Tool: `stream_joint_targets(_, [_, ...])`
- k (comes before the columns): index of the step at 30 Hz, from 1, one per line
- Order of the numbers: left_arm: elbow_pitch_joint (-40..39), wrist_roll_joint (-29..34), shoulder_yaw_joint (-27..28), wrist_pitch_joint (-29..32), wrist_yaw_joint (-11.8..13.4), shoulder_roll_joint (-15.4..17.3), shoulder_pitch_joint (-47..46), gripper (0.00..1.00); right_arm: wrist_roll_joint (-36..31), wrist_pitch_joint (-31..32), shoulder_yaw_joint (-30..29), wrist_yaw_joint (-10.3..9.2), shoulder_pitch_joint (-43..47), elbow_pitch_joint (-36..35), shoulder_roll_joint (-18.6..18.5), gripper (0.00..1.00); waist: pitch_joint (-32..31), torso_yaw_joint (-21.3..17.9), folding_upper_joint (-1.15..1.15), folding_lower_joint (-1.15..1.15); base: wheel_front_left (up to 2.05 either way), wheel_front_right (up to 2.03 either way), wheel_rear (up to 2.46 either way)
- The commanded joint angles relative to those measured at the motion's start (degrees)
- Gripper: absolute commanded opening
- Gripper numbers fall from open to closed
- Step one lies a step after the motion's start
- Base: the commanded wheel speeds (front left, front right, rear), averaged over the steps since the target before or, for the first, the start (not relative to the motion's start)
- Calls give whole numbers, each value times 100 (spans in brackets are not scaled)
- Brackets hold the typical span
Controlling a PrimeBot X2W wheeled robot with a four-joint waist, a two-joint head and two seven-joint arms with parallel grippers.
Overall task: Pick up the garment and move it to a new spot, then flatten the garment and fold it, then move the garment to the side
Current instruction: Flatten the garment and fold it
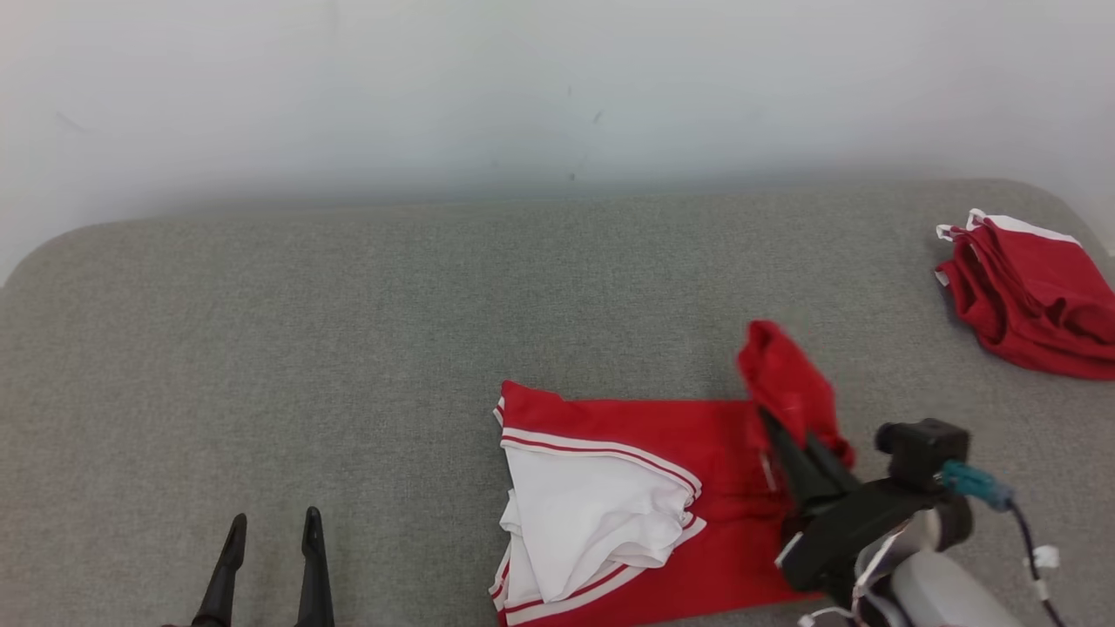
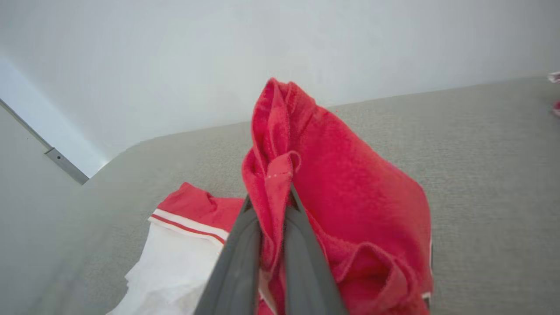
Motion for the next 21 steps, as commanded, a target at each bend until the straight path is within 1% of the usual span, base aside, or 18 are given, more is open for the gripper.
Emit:
stream_joint_targets(1, [28, 12, -17, -16, 11, -3, -54, 100, 44, 71, 54, -16, 142, -215, 171, 0, 14, 44, 0, 0, 0, 0, 0])
stream_joint_targets(6, [64, -32, -85, -16, 33, -4, -98, 100, -69, 256, 222, -16, 235, -568, 606, 0, 49, 142, 0, 0, 0, 0, 0])
stream_joint_targets(8, [78, -43, -132, -16, 36, -3, -153, 100, -134, 306, 295, -16, 250, -601, 762, 0, 67, 196, 0, 0, 0, 0, 0])
stream_joint_targets(9, [78, -43, -132, -16, 36, -3, -153, 100, -134, 306, 295, -16, 250, -601, 762, 0, 67, 196, 0, 0, 0, 0, 0])
stream_joint_targets(11, [90, -44, -161, -16, 32, -4, -193, 100, -165, 336, 361, -16, 215, -603, 949, 0, 85, 240, 0, 0, 0, 0, 0])
stream_joint_targets(16, [144, -49, -245, -16, 35, -3, -258, 100, -191, 373, 598, -16, 47, -465, 1274, 0, 137, 362, 0, 0, 0, 0, 0])
stream_joint_targets(21, [191, -54, -300, -16, 40, -3, -328, 100, -201, 292, 814, -16, -121, -22, 1411, 0, 182, 451, 0, 0, 0, 0, 0])
